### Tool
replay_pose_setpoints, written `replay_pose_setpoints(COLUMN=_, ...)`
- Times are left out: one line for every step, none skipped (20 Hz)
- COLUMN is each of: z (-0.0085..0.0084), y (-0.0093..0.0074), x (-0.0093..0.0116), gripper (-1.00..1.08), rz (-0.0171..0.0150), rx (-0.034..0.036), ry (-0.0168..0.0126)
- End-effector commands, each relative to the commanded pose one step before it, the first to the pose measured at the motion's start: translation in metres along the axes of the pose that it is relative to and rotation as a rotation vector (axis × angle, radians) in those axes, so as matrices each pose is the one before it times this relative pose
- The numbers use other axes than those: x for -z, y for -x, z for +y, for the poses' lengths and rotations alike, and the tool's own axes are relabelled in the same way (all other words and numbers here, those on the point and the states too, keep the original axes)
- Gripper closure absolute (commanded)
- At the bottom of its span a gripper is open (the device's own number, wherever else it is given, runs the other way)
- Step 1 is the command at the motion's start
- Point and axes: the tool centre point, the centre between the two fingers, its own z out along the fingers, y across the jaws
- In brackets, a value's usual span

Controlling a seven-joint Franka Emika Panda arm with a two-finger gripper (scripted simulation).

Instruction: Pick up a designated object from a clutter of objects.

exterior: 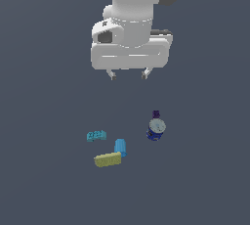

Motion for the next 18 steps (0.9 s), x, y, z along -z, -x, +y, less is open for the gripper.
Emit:
replay_pose_setpoints(z=0.00001, y=0.0, x=0.0, gripper=-0.92, rz=0.0, rx=0.0, ry=0.0)
replay_pose_setpoints(z=0.00016, y=0.00011, x=0.00026, gripper=-0.92, rz=0.0, rx=0.0, ry=0.0)
replay_pose_setpoints(z=0.00022, y=-0.0001, x=0.00003, gripper=-0.92, rz=-0.00133, rx=0.00031, ry=0.00021)
replay_pose_setpoints(z=0.00047, y=0.00003, x=0.00037, gripper=-0.92, rz=-0.00162, rx=0.00042, ry=0.00024)
replay_pose_setpoints(z=0.00064, y=0.00004, x=0.00052, gripper=-0.92, rz=-0.00226, rx=0.00072, ry=0.00034)
replay_pose_setpoints(z=0.0008, y=0.0001, x=0.00074, gripper=-0.92, rz=-0.00275, rx=0.00115, ry=0.00043)
replay_pose_setpoints(z=0.00079, y=0.00014, x=0.00083, gripper=-0.92, rz=-0.00289, rx=0.00168, ry=0.00051)
replay_pose_setpoints(z=0.00055, y=0.00015, x=0.00072, gripper=-0.92, rz=-0.00222, rx=0.00186, ry=0.00046)
replay_pose_setpoints(z=0.00034, y=0.00016, x=0.00061, gripper=-0.92, rz=-0.00148, rx=0.00184, ry=0.00038)
replay_pose_setpoints(z=0.00017, y=0.00015, x=0.00046, gripper=-0.92, rz=-0.0008, rx=0.00162, ry=0.00029)
replay_pose_setpoints(z=-0.00002, y=0.00009, x=0.00024, gripper=-0.92, rz=-0.00023, rx=0.00116, ry=0.00018)
replay_pose_setpoints(z=-0.00004, y=-0.00007, x=-0.00017, gripper=-0.92, rz=0.0, rx=0.0, ry=0.0)
replay_pose_setpoints(z=-0.00005, y=-0.00005, x=-0.00019, gripper=-0.92, rz=0.0006, rx=-0.0014, ry=-0.00025)
replay_pose_setpoints(z=0.00016, y=-0.00026, x=-0.0006, gripper=-0.92, rz=0.00015, rx=-0.0032, ry=-0.00046)
replay_pose_setpoints(z=0.00036, y=-0.00041, x=-0.00087, gripper=-0.92, rz=-0.00011, rx=-0.00498, ry=-0.00067)
replay_pose_setpoints(z=0.00055, y=-0.00054, x=-0.00115, gripper=-0.92, rz=-0.00028, rx=-0.00674, ry=-0.00089)
replay_pose_setpoints(z=0.00065, y=-0.00068, x=-0.00144, gripper=-0.92, rz=-0.00037, rx=-0.00835, ry=-0.00109)
replay_pose_setpoints(z=0.00078, y=-0.00081, x=-0.00173, gripper=-0.92, rz=-0.00041, rx=-0.01001, ry=-0.0013)
